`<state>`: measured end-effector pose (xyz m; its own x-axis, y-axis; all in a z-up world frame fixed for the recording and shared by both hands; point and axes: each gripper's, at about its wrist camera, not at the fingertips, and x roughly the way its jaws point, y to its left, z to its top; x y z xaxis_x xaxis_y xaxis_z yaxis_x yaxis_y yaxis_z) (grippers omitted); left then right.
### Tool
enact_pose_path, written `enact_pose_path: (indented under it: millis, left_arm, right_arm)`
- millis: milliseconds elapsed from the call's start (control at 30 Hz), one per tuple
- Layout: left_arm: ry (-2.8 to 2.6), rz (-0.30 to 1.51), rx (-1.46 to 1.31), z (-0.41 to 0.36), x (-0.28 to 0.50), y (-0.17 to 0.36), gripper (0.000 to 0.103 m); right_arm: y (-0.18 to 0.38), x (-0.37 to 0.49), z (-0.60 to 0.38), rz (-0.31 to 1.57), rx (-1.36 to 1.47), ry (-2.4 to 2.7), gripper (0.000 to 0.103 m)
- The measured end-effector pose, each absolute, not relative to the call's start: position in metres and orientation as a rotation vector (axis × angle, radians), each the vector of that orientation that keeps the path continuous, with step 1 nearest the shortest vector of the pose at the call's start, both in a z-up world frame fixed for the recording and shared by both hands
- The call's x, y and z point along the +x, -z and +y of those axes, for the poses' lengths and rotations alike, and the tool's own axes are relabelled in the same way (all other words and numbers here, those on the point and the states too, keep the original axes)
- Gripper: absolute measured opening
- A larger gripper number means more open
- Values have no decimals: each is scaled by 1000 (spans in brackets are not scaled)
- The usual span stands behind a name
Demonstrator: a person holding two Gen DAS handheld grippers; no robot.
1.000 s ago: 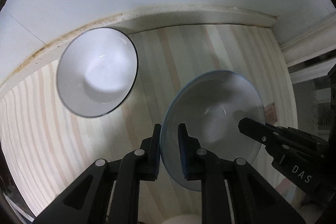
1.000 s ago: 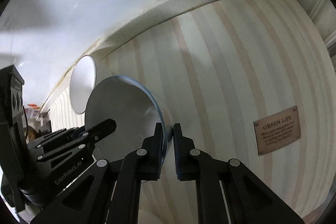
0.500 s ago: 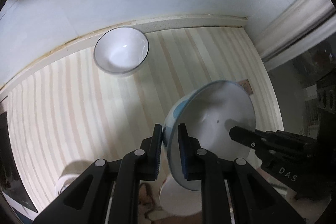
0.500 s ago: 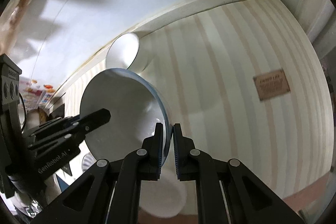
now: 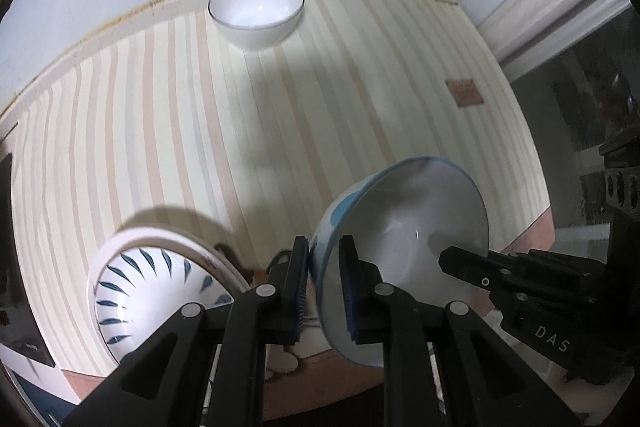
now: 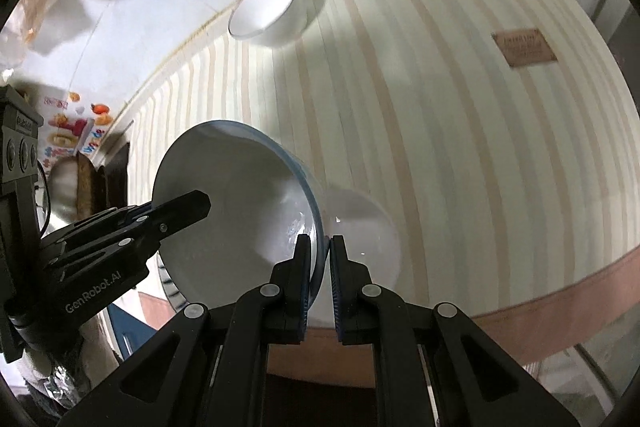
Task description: Organize plates and bowls
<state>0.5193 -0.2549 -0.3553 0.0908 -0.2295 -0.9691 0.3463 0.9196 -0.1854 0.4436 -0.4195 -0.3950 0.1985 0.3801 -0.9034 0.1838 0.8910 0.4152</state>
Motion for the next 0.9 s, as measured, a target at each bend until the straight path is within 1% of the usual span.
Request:
enact_pose_path:
  millis: [433, 900]
  left_arm:
    - [461, 1475, 224, -281, 507, 389, 13]
    - [445, 1504, 273, -288, 508, 405, 13]
  right_arm:
    - [426, 428, -438, 1440, 492, -90, 12]
    - [444, 437, -440, 1497, 515, -94, 12]
